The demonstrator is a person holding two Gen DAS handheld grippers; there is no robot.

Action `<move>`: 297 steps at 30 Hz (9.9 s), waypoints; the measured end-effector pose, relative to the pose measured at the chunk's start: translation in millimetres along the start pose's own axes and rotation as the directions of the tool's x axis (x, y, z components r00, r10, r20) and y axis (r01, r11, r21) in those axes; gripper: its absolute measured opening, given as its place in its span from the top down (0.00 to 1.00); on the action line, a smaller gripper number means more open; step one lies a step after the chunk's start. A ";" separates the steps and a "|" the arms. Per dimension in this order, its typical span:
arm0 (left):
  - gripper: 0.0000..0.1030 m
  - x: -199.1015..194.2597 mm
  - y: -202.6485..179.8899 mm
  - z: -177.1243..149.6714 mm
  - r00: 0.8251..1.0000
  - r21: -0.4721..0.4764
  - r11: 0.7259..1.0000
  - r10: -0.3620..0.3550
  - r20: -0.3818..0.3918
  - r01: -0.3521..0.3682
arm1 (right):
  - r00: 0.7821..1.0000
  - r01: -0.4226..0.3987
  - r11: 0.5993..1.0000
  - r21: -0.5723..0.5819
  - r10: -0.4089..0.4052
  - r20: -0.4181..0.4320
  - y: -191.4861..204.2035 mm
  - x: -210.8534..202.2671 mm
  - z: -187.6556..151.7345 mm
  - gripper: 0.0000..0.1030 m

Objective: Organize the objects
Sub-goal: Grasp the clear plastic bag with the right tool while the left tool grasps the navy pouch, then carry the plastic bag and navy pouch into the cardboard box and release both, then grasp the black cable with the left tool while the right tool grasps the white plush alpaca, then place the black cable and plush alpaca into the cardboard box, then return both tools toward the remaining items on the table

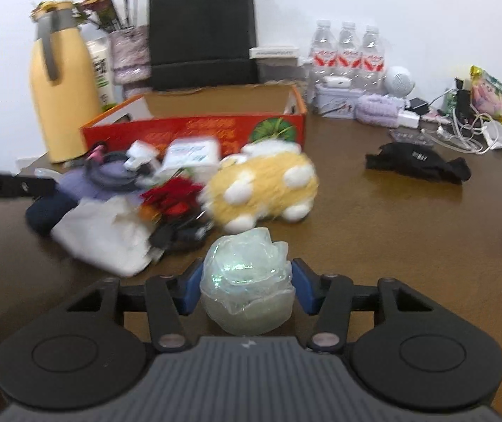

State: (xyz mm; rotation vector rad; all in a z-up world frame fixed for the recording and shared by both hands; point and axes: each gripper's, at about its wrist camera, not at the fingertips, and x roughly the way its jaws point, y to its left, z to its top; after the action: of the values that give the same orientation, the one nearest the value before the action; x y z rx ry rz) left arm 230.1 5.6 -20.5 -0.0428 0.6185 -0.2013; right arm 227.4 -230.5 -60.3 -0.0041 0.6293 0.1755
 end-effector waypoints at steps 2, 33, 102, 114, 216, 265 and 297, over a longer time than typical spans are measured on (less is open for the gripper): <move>0.75 -1.6 -19.7 -18.3 0.999 0.060 0.998 -0.011 -0.035 0.013 | 1.000 -0.008 1.000 -0.013 0.008 -0.004 6.9 -7.2 -8.7 0.48; 0.45 -11.5 46.4 -14.0 0.985 -0.041 0.989 0.139 -0.104 -0.144 | 0.999 -0.032 0.996 -0.086 0.031 -0.012 27.5 -45.8 -34.6 0.46; 0.34 177.9 67.4 217.4 0.971 0.038 0.978 0.210 -0.117 -0.207 | 0.998 -0.029 1.000 0.002 0.029 0.047 -38.8 236.5 255.3 0.04; 0.11 -51.5 17.4 121.5 0.960 0.028 0.980 0.186 0.211 -0.197 | 0.973 -0.078 0.994 -0.081 0.094 0.210 -28.9 -7.8 162.8 0.00; 0.12 -79.7 -2.0 -18.0 0.994 0.021 0.998 0.061 0.090 -0.063 | 0.990 -0.124 0.989 0.074 0.119 0.076 -23.0 -62.7 16.1 0.56; 0.00 -17.2 -6.8 135.9 0.993 0.106 0.994 0.023 0.115 -0.035 | 0.994 -0.094 0.993 -0.068 0.098 0.054 -18.2 15.2 177.3 0.00; 0.07 -100.8 20.2 -50.7 0.990 -0.124 0.983 0.140 0.032 -0.135 | 0.996 -0.040 0.999 0.000 0.040 0.074 11.0 -108.6 -12.5 0.00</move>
State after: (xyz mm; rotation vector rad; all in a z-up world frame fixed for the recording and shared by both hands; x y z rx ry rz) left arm 124.0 46.5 -6.2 -0.1208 0.5904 -0.0290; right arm 132.0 -237.9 -6.3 0.0163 0.5559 0.2128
